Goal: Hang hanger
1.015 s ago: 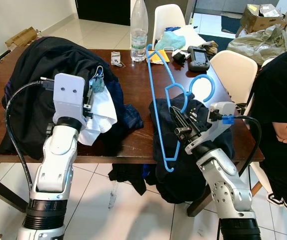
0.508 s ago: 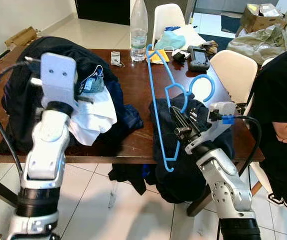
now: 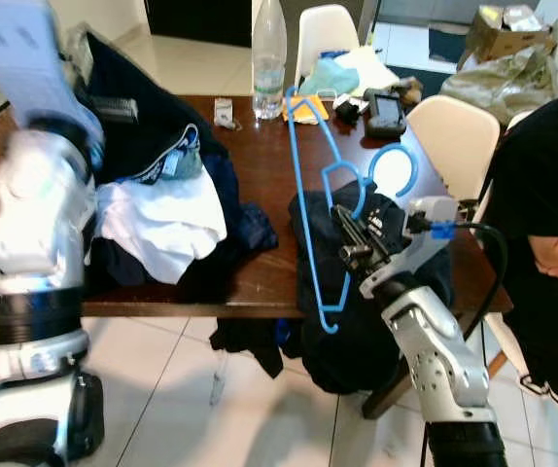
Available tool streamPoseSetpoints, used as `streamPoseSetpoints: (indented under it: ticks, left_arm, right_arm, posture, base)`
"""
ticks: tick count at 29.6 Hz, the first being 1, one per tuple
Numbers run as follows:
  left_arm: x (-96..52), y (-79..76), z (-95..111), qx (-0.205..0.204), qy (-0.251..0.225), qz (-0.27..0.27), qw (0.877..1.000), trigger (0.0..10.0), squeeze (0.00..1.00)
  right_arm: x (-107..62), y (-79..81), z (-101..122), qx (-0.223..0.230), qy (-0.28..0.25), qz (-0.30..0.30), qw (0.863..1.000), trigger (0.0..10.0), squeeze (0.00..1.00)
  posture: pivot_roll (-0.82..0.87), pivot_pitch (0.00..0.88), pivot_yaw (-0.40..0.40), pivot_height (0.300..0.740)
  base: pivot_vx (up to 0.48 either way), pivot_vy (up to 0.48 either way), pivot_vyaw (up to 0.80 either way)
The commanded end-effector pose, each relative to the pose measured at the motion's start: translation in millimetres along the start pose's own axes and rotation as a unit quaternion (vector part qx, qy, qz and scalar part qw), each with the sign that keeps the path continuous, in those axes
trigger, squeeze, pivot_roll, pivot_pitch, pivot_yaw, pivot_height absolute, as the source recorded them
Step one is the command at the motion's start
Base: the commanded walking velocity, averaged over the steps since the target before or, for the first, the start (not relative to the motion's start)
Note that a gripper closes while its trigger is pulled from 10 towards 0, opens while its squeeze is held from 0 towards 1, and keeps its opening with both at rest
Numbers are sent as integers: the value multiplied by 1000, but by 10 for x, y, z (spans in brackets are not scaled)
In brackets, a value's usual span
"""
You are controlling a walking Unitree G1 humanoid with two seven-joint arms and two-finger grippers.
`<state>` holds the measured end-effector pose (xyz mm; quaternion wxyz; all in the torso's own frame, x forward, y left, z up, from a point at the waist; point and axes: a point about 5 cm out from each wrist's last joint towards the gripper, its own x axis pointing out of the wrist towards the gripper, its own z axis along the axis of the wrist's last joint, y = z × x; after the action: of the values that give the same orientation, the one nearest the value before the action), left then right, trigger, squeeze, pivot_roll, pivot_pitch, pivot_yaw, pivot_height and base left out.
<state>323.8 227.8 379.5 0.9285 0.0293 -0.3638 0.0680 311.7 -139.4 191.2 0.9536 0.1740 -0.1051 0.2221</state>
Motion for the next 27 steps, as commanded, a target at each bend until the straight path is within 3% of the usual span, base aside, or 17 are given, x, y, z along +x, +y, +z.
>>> streamPoseSetpoints:
  ticks: [1,2,3,4,8,9,10,11,13,15,16,18,20,22,23,26,27]
  left_arm:
    - [91,164,132,-2,-19,16,1000,0,0]
    - [219,337,401,6,-59,37,998,0,0]
    - [219,337,401,6,-59,37,998,0,0]
    - [292,448,608,9,-89,50,995,0,0]
    - [292,448,608,9,-89,50,995,0,0]
    - [313,410,748,2,-110,36,993,0,0]
    - [313,410,748,2,-110,36,993,0,0]
    - [293,229,790,-32,-118,-17,992,0,0]
    - [293,229,790,-32,-118,-17,992,0,0]
    - [243,-65,914,-122,-138,-121,975,0,0]
    - [243,-65,914,-122,-138,-121,975,0,0]
    - [244,-114,1041,-185,-156,-162,957,0,0]
    - [244,-114,1041,-185,-156,-162,957,0,0]
    - [272,0,1144,-218,-170,-164,947,0,0]
    - [272,0,1144,-218,-170,-164,947,0,0]
    - [326,259,1183,-204,-176,-113,956,0,0]
    - [326,259,1183,-204,-176,-113,956,0,0]
  right_arm:
    - [5,-10,15,-6,-3,-3,1000,10000,0]
    - [3,-14,14,-6,-4,-4,1000,10000,0]
    - [3,-14,14,-6,-4,-4,1000,10000,0]
    - [2,-17,12,-6,-4,-4,1000,10000,0]
    - [2,-17,12,-6,-4,-4,1000,10000,0]
    - [5,-14,3,-5,-4,-4,1000,10000,0]
    - [5,-14,3,-5,-4,-4,1000,10000,0]
    - [13,-8,-6,-5,-3,-2,1000,10000,0]
    - [13,-8,-6,-5,-3,-2,1000,10000,0]
    - [30,-13,-2,-5,-2,1,1000,10000,0]
    - [30,-13,-2,-5,-2,1,1000,10000,0]
    - [36,-28,10,-6,-3,0,1000,10000,0]
    - [36,-28,10,-6,-3,0,1000,10000,0]
    - [22,-38,10,-6,-4,-4,1000,10000,0]
    - [22,-38,10,-6,-4,-4,1000,10000,0]
    - [2,-38,-3,-5,-2,-8,1000,10000,0]
    - [2,-38,-3,-5,-2,-8,1000,10000,0]
  posture:
    - [152,125,-28,740]
    - [157,118,-23,740]
    - [157,118,-23,740]
    - [157,118,-23,740]
    - [157,118,-23,740]
    - [157,109,-23,740]
    - [157,109,-23,740]
    - [158,100,-34,740]
    - [158,100,-34,740]
    - [158,97,-35,740]
    - [158,97,-35,740]
    - [162,102,-34,740]
    - [162,102,-34,740]
    - [161,108,-28,740]
    - [161,108,-28,740]
    - [160,113,-29,740]
    - [160,113,-29,740]
  base:
    - [0,0,0]
    - [0,0,0]
    - [0,0,0]
    - [0,0,0]
    - [0,0,0]
    - [0,0,0]
    - [0,0,0]
    - [0,0,0]
    - [0,0,0]
    - [0,0,0]
    - [0,0,0]
    - [0,0,0]
    - [0,0,0]
    - [0,0,0]
    - [0,0,0]
    - [0,0,0]
    - [0,0,0]
